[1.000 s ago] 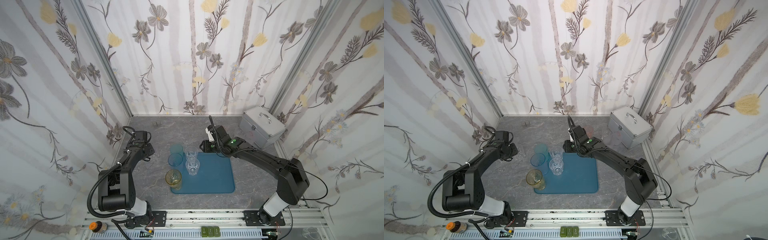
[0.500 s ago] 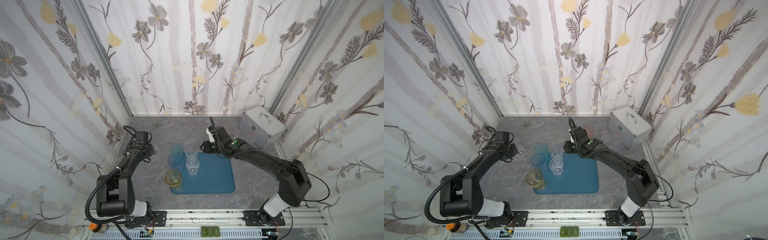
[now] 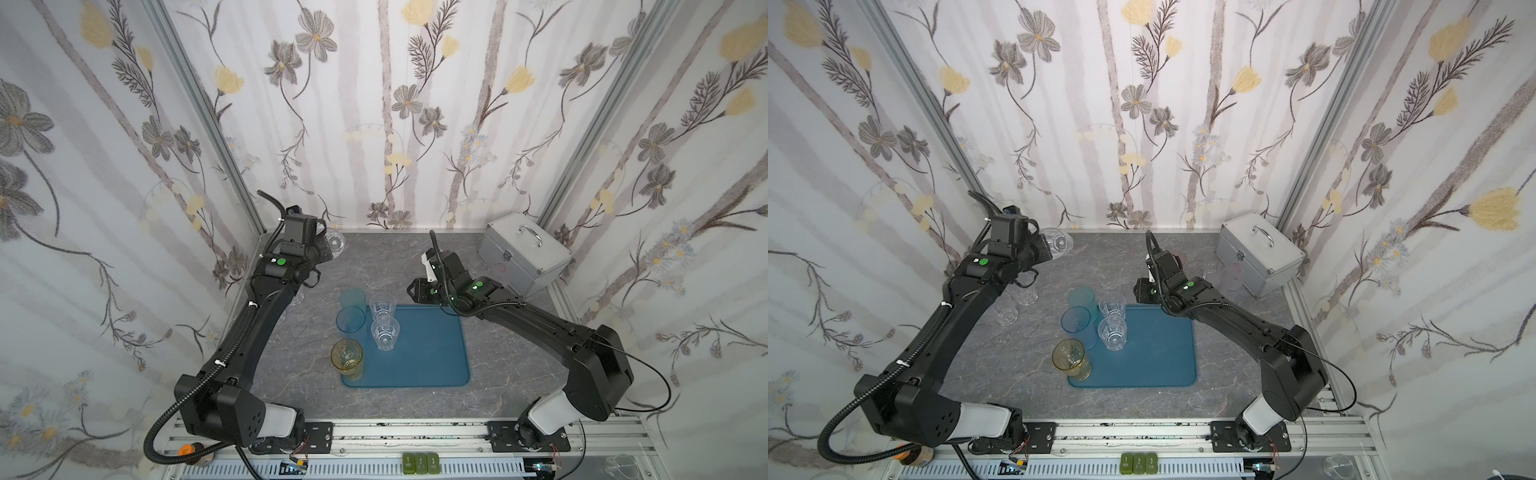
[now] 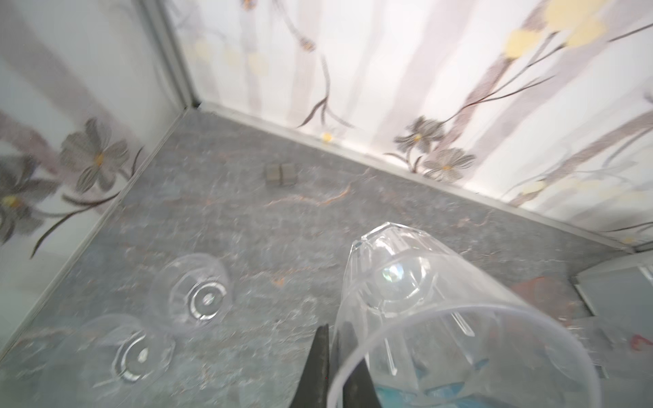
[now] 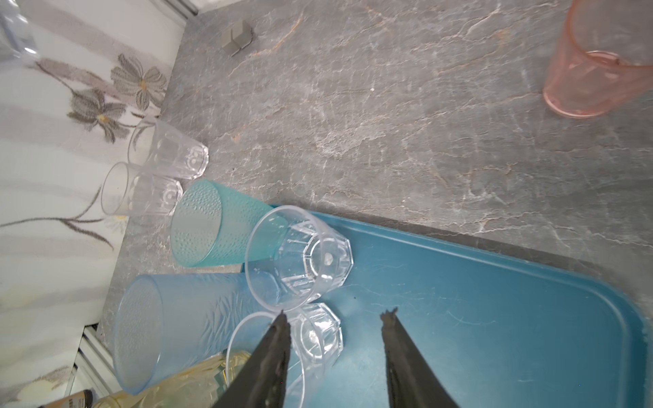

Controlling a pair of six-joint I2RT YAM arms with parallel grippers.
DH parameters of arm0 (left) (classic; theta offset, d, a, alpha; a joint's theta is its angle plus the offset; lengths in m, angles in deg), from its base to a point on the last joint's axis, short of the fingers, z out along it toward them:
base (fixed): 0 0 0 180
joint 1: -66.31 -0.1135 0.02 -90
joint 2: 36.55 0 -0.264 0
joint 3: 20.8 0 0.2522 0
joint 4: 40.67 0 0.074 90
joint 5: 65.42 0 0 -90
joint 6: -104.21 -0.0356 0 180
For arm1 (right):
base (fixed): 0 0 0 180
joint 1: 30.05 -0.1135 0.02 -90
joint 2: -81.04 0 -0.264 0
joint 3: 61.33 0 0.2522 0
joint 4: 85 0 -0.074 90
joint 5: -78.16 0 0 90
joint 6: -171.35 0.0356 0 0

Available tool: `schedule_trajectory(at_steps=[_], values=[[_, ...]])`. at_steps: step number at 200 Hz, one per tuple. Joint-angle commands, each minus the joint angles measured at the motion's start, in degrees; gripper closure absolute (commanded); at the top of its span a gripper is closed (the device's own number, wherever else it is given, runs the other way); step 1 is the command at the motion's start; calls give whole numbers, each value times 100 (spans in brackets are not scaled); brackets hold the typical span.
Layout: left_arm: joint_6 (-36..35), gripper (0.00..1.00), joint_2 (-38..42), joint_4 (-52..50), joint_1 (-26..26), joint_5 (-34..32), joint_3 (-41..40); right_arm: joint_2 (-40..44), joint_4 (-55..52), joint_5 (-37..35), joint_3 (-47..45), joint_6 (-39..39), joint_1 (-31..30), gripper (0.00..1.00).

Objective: Place the glasses into the tray
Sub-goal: Place the glass on the tray.

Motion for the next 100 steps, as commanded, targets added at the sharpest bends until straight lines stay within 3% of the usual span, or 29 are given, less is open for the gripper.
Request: schedule_trajectory(at_steps=[1,25,64,100], values=[[-19,100,-493,-113,792,-56,598,226,222,-144,-168,114,284,56],[-80,100,-1063,-210,1752,143,1028,584,143,-154,-494,92,796,56],[25,100,-1729,-207,3055,551,811,1257,83,-252,-1110,93,1684,56],[-6,100,-2019,-203,3667,944,229,1391,123,-210,-1384,127,2051,56]])
